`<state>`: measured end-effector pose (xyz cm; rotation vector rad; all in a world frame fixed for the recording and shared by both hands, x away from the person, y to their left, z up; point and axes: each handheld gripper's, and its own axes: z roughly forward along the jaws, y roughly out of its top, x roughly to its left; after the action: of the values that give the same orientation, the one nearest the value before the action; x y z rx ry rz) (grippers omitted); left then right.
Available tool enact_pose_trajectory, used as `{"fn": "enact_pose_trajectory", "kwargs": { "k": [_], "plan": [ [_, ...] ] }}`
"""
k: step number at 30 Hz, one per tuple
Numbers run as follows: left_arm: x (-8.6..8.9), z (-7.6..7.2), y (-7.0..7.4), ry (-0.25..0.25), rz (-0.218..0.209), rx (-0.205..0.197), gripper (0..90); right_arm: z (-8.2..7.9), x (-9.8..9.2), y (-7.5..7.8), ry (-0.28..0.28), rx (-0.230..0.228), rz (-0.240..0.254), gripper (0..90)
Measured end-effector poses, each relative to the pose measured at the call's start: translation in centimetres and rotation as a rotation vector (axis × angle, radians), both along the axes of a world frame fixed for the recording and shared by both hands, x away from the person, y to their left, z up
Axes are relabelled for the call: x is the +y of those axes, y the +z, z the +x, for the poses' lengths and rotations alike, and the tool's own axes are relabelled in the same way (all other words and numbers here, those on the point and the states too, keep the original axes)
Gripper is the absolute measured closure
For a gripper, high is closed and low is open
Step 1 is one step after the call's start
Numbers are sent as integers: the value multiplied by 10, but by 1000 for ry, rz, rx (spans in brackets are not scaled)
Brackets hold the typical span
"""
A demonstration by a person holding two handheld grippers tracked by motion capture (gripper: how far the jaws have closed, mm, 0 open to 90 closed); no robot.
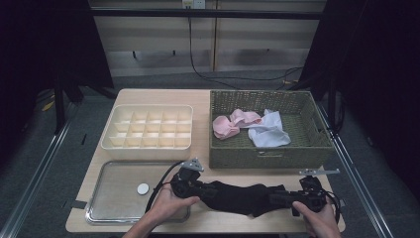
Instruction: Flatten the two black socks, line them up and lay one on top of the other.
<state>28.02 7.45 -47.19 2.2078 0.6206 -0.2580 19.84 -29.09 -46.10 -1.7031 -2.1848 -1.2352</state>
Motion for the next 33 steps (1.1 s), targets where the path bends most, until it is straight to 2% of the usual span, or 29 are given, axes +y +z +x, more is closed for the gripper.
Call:
{"fn": "enact_pose_trajectory", "kwargs": {
  "k": [2,4,6,11,14,18,20,22,24,26,29,31,33],
  "plan": [
    [4,3,-7,14,12,19,744,-1,-1,2,0,-2,0,507],
    [7,4,-11,31,28,23,739,-3,-3,5,-14,-6,16,497],
    [11,5,-11,37,44,22,731,-5,-6,8,-15,-15,11,496],
    [14,5,-9,46,37,26,728,-6,-11,10,-44,-16,11,501],
    [14,4,-8,44,34,21,732,-3,-12,10,-66,-11,17,546],
    [15,6,-7,52,32,18,728,6,-5,5,-75,9,-3,547],
    [17,7,-5,60,11,21,721,13,-2,2,-75,-1,-14,533],
    [19,8,-3,73,9,15,717,17,4,-1,-56,1,-22,564],
    [20,10,-2,86,5,14,704,18,14,-4,2,-7,-65,602],
    [22,12,-2,104,-7,22,692,18,20,-9,32,-3,-92,692],
    [24,15,-3,133,5,21,633,19,25,-18,43,19,-109,751],
    [22,16,-5,130,2,30,592,20,28,-23,51,25,-119,781],
    [19,16,-7,143,26,37,560,20,29,-26,51,26,-108,791]
  ]
}}
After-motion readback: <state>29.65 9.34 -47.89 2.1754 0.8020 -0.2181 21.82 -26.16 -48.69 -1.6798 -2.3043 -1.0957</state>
